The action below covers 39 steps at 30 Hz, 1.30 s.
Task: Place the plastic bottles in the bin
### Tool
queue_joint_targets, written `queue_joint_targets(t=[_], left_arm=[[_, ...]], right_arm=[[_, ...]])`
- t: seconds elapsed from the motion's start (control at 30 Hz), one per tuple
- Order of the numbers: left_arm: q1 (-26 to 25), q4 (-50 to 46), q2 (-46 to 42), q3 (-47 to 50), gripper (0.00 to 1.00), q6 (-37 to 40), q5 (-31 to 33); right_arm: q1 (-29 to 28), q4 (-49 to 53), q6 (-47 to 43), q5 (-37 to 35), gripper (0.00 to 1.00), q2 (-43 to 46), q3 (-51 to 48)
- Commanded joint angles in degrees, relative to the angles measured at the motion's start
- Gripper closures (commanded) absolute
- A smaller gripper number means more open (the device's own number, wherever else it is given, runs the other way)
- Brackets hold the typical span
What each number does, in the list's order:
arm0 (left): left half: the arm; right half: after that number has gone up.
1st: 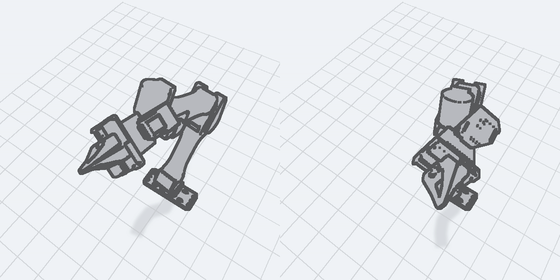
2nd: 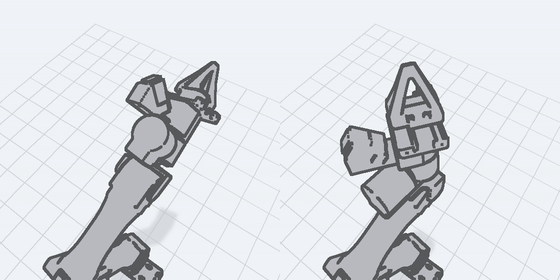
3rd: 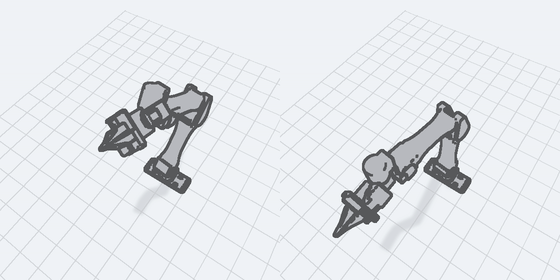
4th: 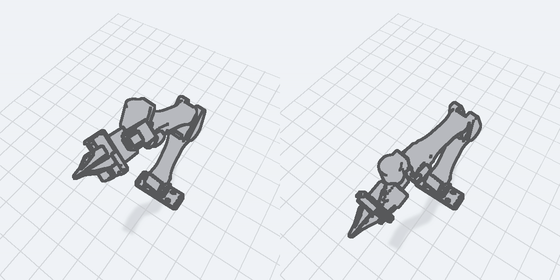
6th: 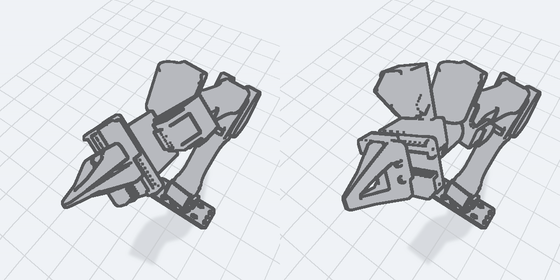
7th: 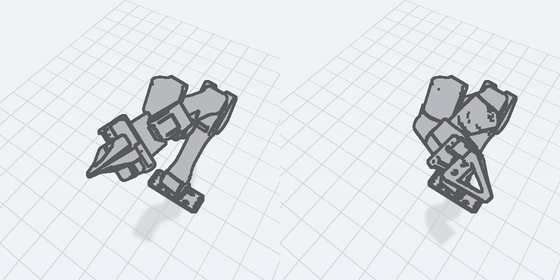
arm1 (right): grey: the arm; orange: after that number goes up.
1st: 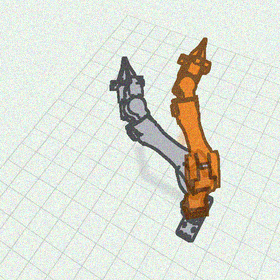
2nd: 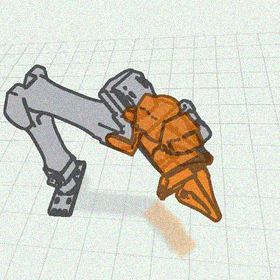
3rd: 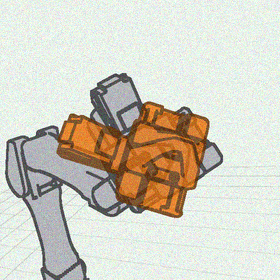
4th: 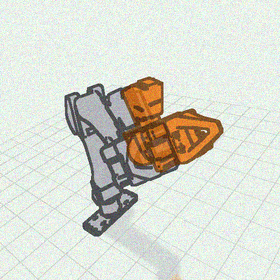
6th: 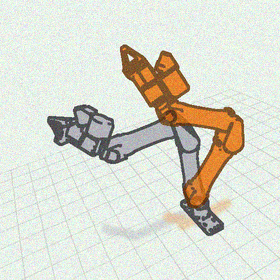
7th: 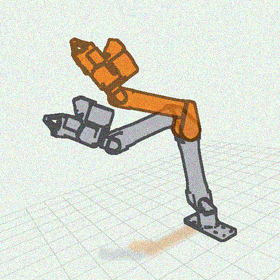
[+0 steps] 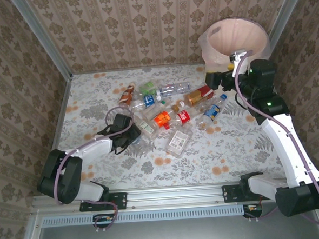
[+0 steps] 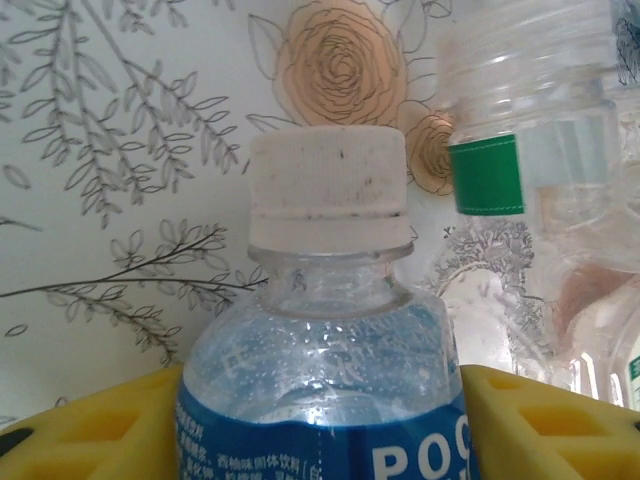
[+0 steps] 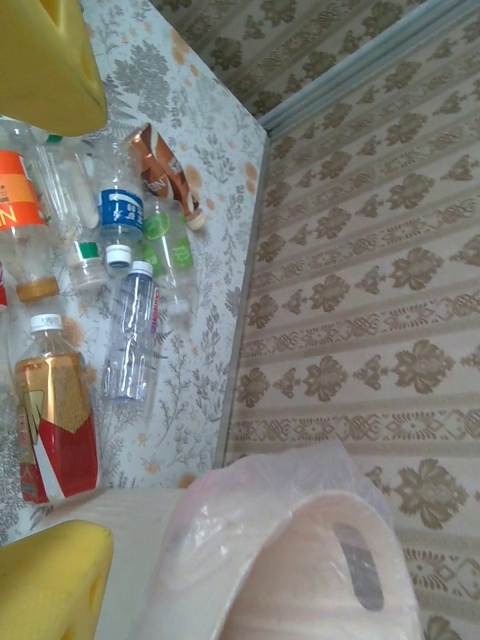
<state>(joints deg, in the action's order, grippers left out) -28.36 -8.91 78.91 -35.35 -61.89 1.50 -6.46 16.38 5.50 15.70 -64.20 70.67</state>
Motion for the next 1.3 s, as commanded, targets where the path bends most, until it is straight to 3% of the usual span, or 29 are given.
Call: queue_joint_targets(t=[0.0, 0.3, 0.47, 0.7, 0.83, 1.17, 1.27], left_arm=[[0.5, -0.7, -4.8, 2.2, 0.44, 0.9, 2.7], [0.5, -2.7, -20.9, -0.2, 0.46, 9.9, 7.0], [0.5, 4.9, -23.3, -4.0, 0.46, 14.6, 1.7], [-0.1, 24.0, -13.9, -11.8, 0.48, 17.7, -14.9], [-1.7, 33.5, -6.5, -16.2, 0.49, 16.9, -22.8], [-4.1, 56.8, 5.9, -19.0, 0.50, 7.9, -30.4], [-4.4, 59.0, 7.4, -19.4, 0.51, 6.7, -31.1]], right_arm=[[-1.2, -1.9, -1.3, -1.5, 0.00, 1.9, -1.7], [-4.3, -7.8, 1.9, -0.5, 0.00, 3.6, -6.9], [-8.6, -10.0, 1.5, -1.4, 0.00, 3.5, -8.7], [-14.4, -23.3, 11.8, 5.0, 0.00, 0.0, -15.9], [-18.2, -26.8, 12.4, 10.0, 0.00, -3.2, -16.8], [-19.2, -31.7, 19.9, 19.8, 0.00, -8.5, -16.6], [-19.2, -26.8, 19.7, 16.4, 0.00, -9.9, -14.8]])
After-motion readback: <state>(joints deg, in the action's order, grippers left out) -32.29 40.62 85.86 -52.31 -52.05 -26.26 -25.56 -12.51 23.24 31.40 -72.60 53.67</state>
